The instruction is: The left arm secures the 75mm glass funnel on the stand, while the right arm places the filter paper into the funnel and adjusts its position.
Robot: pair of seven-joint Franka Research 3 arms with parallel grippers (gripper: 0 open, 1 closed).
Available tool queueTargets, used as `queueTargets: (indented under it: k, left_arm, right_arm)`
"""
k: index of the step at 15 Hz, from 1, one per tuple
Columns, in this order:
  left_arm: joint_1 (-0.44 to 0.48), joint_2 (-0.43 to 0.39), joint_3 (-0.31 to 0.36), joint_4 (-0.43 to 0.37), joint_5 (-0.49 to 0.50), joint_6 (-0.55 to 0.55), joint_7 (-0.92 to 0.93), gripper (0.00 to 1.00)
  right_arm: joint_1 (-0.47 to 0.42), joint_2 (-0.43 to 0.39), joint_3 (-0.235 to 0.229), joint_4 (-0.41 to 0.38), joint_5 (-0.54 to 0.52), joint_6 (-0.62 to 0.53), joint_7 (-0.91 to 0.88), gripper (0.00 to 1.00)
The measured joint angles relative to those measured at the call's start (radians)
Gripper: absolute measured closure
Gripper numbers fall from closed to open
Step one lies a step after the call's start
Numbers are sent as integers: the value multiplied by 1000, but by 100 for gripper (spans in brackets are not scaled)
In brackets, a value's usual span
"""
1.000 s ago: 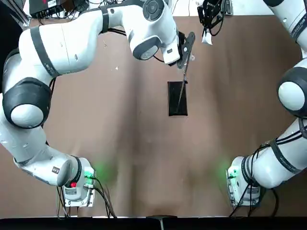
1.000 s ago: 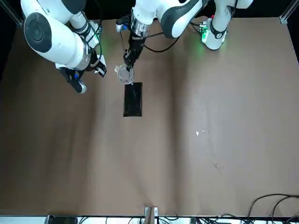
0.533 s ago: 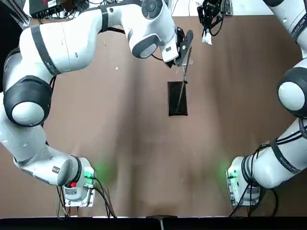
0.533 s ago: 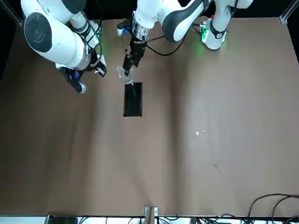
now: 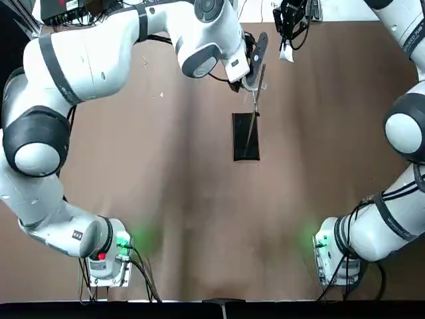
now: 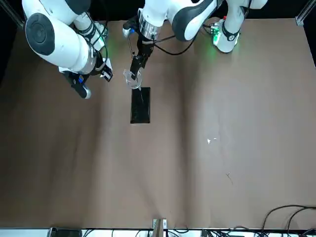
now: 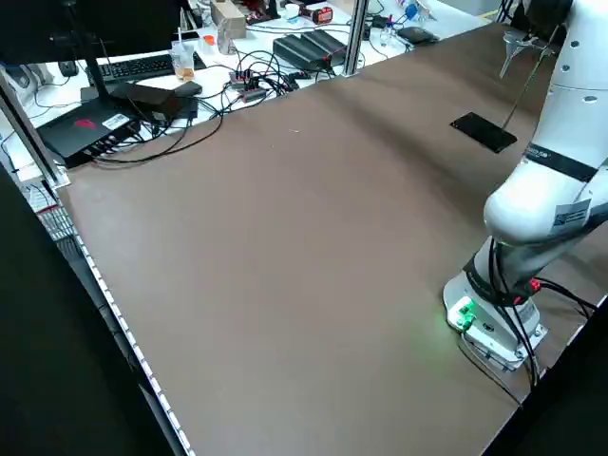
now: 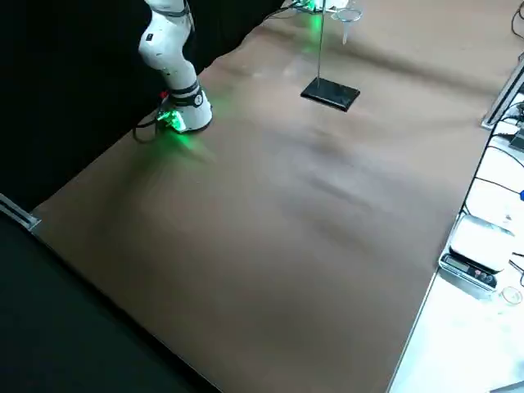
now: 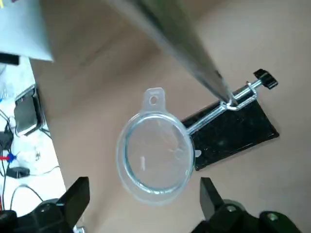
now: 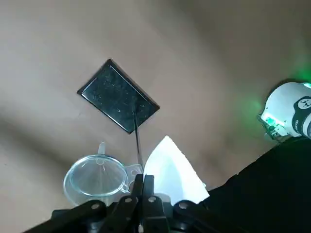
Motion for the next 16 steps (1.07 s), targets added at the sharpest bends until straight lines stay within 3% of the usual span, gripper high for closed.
queueTargets:
  k: [10, 16]
  left_arm:
    - [181, -155, -13, 57, -247, -234, -162, 0]
    - [362, -193, -12, 95, -303, -492, -422, 0]
  right_arm:
    - [19, 0, 0, 0, 0, 67, 21, 99]
    - [73, 29, 0, 0, 0, 106, 53, 99]
